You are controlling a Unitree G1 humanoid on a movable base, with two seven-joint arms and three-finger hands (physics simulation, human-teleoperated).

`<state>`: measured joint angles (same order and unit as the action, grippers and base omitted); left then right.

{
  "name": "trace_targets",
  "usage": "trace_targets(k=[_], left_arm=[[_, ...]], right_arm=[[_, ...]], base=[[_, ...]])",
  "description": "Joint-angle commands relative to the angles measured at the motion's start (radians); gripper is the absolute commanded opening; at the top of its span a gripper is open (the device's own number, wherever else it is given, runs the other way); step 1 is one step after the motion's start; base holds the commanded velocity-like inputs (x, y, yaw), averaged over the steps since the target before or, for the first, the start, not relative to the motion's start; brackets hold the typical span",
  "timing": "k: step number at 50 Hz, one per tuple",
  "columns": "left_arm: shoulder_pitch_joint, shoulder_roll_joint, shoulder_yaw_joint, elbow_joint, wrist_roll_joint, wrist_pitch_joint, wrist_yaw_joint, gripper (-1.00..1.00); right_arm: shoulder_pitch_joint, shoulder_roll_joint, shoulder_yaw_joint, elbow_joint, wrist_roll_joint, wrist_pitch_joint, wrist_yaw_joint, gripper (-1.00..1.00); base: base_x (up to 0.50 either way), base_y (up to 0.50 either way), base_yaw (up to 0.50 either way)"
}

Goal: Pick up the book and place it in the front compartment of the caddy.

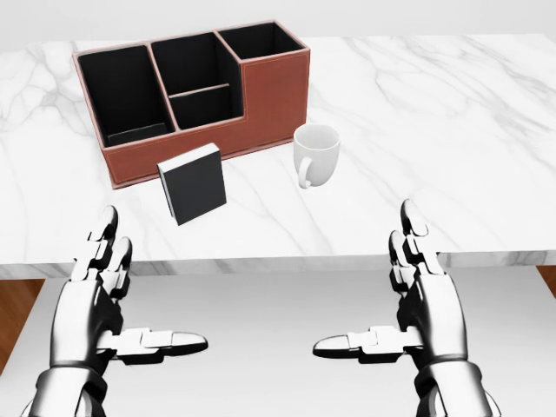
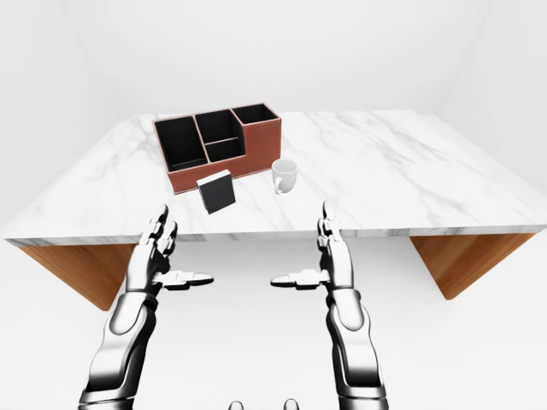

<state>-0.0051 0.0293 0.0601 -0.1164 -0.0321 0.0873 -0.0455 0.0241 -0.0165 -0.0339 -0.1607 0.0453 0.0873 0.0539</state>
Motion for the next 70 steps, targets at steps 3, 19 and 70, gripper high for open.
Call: trace_targets(k=[3, 19, 70], left_arm=[[-0.015, 0.013, 0.029, -0.100, -0.018, 0.000, -0.005, 0.95], [-0.025, 0.023, 0.055, -0.203, -0.030, 0.000, -0.014, 0.95], [-0.042, 0.034, 0.080, -0.238, -0.045, 0.000, -0.017, 0.95]], right_arm=[[0.000, -0.006, -0.013, -0.080, 0.002, 0.000, 0.009, 1.00], [0.013, -0.009, -0.022, -0.262, -0.003, 0.000, 0.048, 1.00], [0.027, -0.008, -0.020, -0.352, -0.002, 0.000, 0.065, 1.00]], base=[[0.00, 0.00, 0.00], [0.00, 0.00, 0.00], [0.27, 0.15, 0.00]])
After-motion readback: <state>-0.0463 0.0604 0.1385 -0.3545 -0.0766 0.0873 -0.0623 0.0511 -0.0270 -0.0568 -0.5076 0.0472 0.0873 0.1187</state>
